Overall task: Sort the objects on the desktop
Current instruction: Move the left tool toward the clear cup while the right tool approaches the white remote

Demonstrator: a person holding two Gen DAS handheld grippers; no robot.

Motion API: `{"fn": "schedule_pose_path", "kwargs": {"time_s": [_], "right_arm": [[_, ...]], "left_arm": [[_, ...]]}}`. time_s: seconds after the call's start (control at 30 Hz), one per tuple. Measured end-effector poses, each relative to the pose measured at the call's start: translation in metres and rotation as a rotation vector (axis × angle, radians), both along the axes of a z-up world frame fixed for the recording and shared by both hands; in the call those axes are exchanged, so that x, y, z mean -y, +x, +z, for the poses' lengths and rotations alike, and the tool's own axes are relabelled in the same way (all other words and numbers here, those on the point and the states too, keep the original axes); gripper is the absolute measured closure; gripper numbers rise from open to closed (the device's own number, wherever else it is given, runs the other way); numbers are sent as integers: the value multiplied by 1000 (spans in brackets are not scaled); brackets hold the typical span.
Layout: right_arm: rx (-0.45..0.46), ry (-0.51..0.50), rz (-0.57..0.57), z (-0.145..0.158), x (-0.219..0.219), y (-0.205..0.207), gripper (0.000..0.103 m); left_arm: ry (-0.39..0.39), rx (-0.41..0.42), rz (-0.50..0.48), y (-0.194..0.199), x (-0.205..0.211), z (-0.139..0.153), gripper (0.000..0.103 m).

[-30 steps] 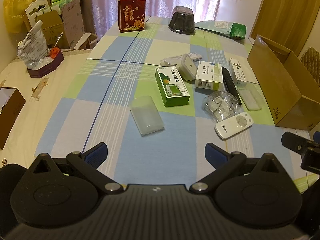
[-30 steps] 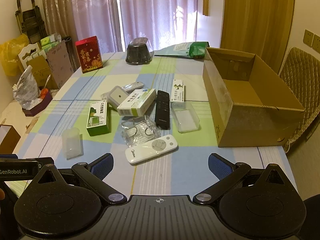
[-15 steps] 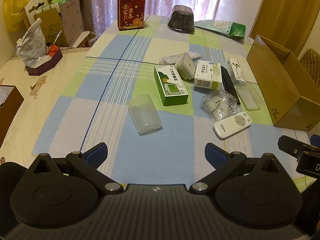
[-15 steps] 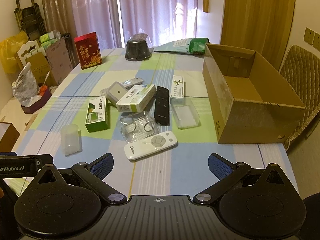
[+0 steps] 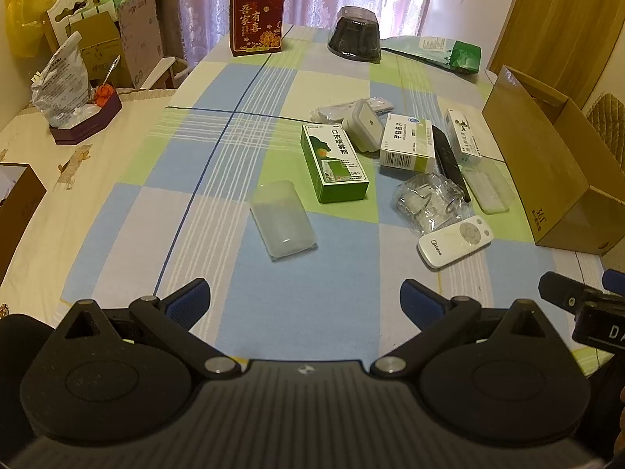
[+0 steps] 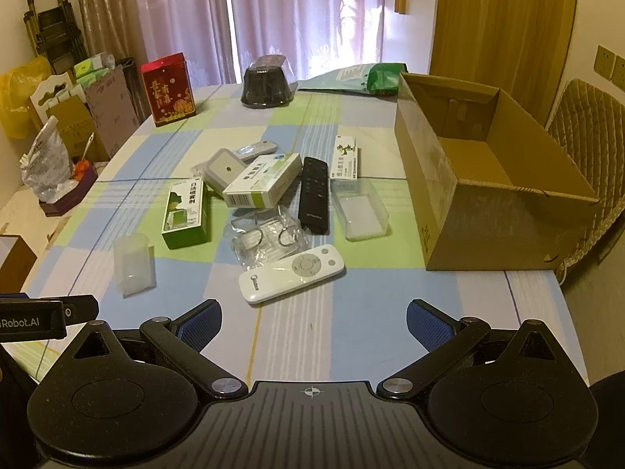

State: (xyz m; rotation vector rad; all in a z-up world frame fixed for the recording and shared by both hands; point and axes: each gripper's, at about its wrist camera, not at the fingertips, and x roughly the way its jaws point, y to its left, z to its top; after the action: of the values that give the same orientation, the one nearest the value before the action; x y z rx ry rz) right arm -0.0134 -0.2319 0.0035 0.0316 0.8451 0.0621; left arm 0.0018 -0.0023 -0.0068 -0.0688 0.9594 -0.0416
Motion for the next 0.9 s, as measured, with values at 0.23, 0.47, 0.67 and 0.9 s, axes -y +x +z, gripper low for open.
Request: {"fn": "schedule_pose_path", "kwargs": {"time_s": [0.23,0.47,0.67,0.9], "right_arm": [[-10,2,-3,-3,1,2,0],[-19,3,3,-6,2,2,0],[-26,42,28,-9,4,6,0],[-37,78,99,-26,10,21,0]], "left_arm": [[1,-4,-4,0,0,0,1],[5,-9,-6,0,2,-1,1],[10,-11,-16,3,2,-2,1],[34,-4,-29,11,-3,-6,1]]}}
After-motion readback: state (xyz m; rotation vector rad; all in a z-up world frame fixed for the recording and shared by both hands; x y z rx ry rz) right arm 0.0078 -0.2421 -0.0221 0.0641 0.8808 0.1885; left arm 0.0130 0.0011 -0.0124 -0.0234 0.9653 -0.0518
